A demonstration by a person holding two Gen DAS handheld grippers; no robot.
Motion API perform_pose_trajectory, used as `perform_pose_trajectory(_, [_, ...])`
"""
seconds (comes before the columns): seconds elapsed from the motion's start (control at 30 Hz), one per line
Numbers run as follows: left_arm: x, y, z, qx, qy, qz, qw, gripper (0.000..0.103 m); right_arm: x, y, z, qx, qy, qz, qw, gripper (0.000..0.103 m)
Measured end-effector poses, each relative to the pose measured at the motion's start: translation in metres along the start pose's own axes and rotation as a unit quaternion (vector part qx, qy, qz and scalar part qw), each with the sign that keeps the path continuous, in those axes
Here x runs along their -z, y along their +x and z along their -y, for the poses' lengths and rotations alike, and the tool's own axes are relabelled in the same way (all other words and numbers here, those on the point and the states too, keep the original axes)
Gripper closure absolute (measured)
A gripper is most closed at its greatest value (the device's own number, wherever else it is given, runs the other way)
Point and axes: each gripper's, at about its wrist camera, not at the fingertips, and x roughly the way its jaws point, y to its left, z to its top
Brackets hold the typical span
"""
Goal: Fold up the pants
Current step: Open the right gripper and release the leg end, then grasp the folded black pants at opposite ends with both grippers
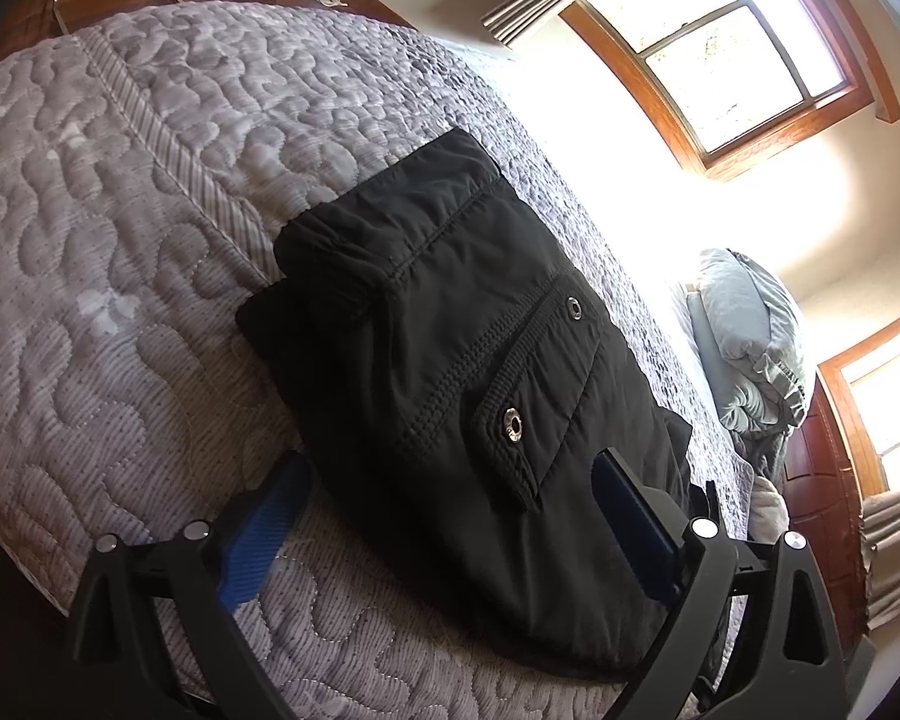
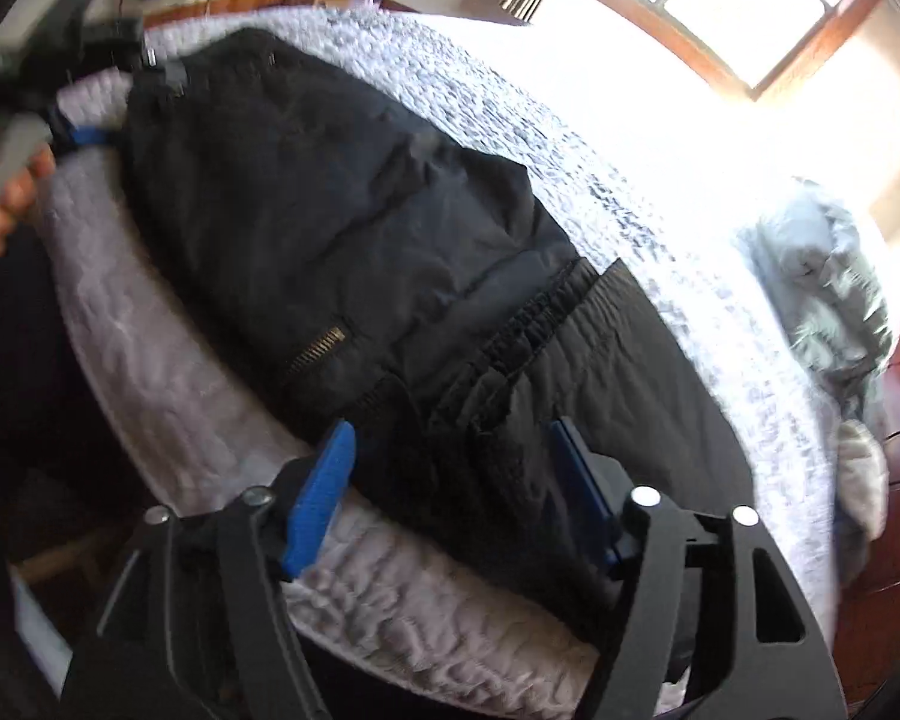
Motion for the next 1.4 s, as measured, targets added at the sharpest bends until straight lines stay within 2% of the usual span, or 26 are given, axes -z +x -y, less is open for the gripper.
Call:
perform_pose_trajectory(0.03, [0.001,0.0,0.001,-0.001,0.001,0.0,1.0,0.007,-0.003,-0.009,0.014,-0.014,0.031,0.007,0.999,0.036])
perform_pose_trajectory(0.1, [0.001,0.0,0.002,-0.002,0.005,0.0,1.0,0.006,-0.008,-0.018,0.05,-0.024,0.095,0.027,0.995,0.048])
perform_pose_trajectory(0.13, [0.002,0.001,0.002,-0.001,0.005,0.0,1.0,0.006,-0.01,-0.017,0.066,-0.019,0.125,0.031,0.991,0.054])
perform_pose_trajectory(0.2, [0.001,0.001,0.002,0.002,0.005,-0.001,1.0,0.006,-0.009,0.0,0.096,0.004,0.167,0.008,0.986,0.056])
perform_pose_trajectory(0.27, [0.001,0.001,0.0,0.005,0.004,-0.004,1.0,0.006,-0.008,0.02,0.1,0.008,0.162,-0.02,0.987,0.06])
perform_pose_trajectory(0.37, [0.0,0.001,-0.001,0.008,0.005,-0.008,0.9999,0.006,-0.002,0.043,0.088,-0.034,0.156,-0.053,0.986,0.063])
perform_pose_trajectory(0.43, [0.0,0.0,-0.003,0.01,0.004,-0.009,0.9999,0.006,0.002,0.055,0.069,-0.037,0.132,-0.077,0.988,0.07])
perform_pose_trajectory(0.5, [-0.001,0.0,-0.004,0.012,0.002,-0.01,0.9999,0.006,0.005,0.061,0.053,-0.048,0.115,-0.093,0.988,0.077])
perform_pose_trajectory(0.6, [-0.002,-0.001,-0.007,0.017,-0.005,-0.009,0.9998,0.006,-0.006,0.059,0.051,-0.073,0.093,-0.113,0.987,0.077])
perform_pose_trajectory(0.63, [-0.002,-0.002,-0.009,0.02,-0.011,-0.008,0.9997,0.006,-0.013,0.057,0.058,-0.091,0.095,-0.118,0.984,0.073])
perform_pose_trajectory(0.67, [-0.004,-0.002,-0.011,0.022,-0.017,-0.01,0.9995,0.006,-0.023,0.055,0.068,-0.113,0.099,-0.123,0.981,0.062])
perform_pose_trajectory(0.7, [-0.006,-0.005,-0.014,0.025,-0.026,-0.012,0.9993,0.006,-0.035,0.053,0.076,-0.142,0.101,-0.125,0.977,0.059])
perform_pose_trajectory(0.77, [-0.009,-0.009,-0.02,0.037,-0.052,-0.007,0.9979,0.006,-0.07,0.045,0.091,-0.196,0.093,-0.118,0.969,0.052])
perform_pose_trajectory(0.87, [-0.014,-0.013,-0.03,0.052,-0.102,-0.001,0.9934,0.006,-0.13,0.038,0.101,-0.264,0.068,-0.11,0.956,0.029])
perform_pose_trajectory(0.93, [-0.017,-0.012,-0.035,0.053,-0.125,0.001,0.9907,0.006,-0.169,0.037,0.093,-0.315,0.045,-0.118,0.941,0.021])
perform_pose_trajectory(1.0, [-0.02,-0.01,-0.039,0.049,-0.144,-0.001,0.9884,0.006,-0.213,0.047,0.076,-0.346,0.007,-0.132,0.929,0.015])
perform_pose_trajectory(1.17, [-0.027,-0.002,-0.043,0.053,-0.168,-0.003,0.9844,0.006,-0.3,0.087,0.0,-0.403,-0.104,-0.188,0.89,0.013])
perform_pose_trajectory(1.27, [-0.03,0.002,-0.042,0.057,-0.176,-0.003,0.9827,0.009,-0.333,0.115,-0.046,-0.42,-0.154,-0.217,0.868,0.013])
perform_pose_trajectory(1.33, [-0.033,0.005,-0.044,0.052,-0.185,-0.006,0.9814,0.015,-0.348,0.135,-0.07,-0.428,-0.177,-0.233,0.855,0.013])
perform_pose_trajectory(1.4, [-0.035,0.006,-0.055,0.044,-0.201,-0.012,0.9785,0.04,-0.36,0.157,-0.092,-0.429,-0.196,-0.248,0.846,0.013])
